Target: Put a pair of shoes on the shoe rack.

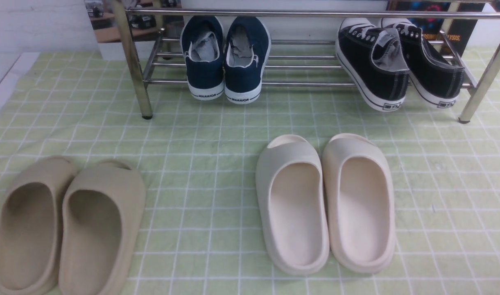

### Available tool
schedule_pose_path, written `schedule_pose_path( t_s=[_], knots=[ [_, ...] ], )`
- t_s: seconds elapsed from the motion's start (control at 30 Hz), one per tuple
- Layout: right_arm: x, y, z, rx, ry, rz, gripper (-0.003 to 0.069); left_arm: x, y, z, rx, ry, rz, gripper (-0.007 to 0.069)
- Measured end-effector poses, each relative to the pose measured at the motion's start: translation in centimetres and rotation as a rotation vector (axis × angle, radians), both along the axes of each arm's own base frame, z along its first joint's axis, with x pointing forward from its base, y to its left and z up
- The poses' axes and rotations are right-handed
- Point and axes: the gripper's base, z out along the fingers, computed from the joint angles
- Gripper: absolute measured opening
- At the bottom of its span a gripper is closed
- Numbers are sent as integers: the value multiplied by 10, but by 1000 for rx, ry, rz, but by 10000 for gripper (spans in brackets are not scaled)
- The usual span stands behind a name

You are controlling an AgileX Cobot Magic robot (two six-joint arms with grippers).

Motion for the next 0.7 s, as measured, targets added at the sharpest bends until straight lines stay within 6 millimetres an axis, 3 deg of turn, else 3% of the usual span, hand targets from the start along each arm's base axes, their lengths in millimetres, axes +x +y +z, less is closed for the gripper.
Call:
schedule_pose_path(
  t_s=[0.07, 0.13, 0.27, 0.3, 0.37, 0.4, 0.47, 0.63, 0.7],
  knots=[
    [0, 0, 0, 0, 0, 0, 239, -44, 20, 2, -56, -35, 18, -13],
    [0, 0, 0, 0, 0, 0, 239, -72, 32, -11, -122, -84, 39, -13],
    [0, 0, 0, 0, 0, 0, 239, -113, 51, -54, -241, -182, 65, -13],
    [0, 0, 0, 0, 0, 0, 239, -124, 56, -75, -267, -195, 72, -13],
    [0, 0, 0, 0, 0, 0, 239, -133, 60, -94, -300, -228, 73, -13],
    [0, 0, 0, 0, 0, 0, 239, -144, 65, -126, -321, -233, 77, -13],
    [0, 0, 0, 0, 0, 0, 239, -148, 67, -147, -333, -245, 75, -13],
    [0, 0, 0, 0, 0, 0, 239, -168, 74, -230, -358, -196, 89, -13],
    [0, 0, 0, 0, 0, 0, 239, -173, 78, -253, -357, -185, 105, -13]
  ],
)
